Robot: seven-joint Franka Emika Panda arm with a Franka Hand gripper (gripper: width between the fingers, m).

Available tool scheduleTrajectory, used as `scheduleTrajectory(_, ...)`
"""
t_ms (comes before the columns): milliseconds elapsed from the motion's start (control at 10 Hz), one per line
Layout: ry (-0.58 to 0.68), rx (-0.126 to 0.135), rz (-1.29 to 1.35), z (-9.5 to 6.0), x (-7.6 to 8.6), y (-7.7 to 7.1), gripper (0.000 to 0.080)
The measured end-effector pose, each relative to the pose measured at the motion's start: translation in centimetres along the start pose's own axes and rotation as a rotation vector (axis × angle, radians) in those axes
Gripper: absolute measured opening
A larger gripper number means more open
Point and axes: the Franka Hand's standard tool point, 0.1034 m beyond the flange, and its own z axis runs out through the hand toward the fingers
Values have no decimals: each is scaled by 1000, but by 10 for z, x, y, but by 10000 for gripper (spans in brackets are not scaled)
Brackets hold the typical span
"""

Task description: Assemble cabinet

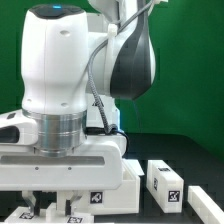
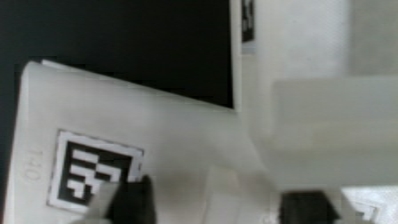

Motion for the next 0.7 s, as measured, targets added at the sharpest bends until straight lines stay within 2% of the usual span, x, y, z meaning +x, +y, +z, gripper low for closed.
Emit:
scheduleTrajectory(100, -1, -1, 2, 0, -1, 4, 170)
scheduleTrajectory(200, 1, -2, 4, -1, -1, 7, 62)
scheduleTrajectory(500, -7, 13, 37, -25, 0, -1, 63)
scheduleTrajectory(700, 3, 23, 45, -48, 2, -4, 63)
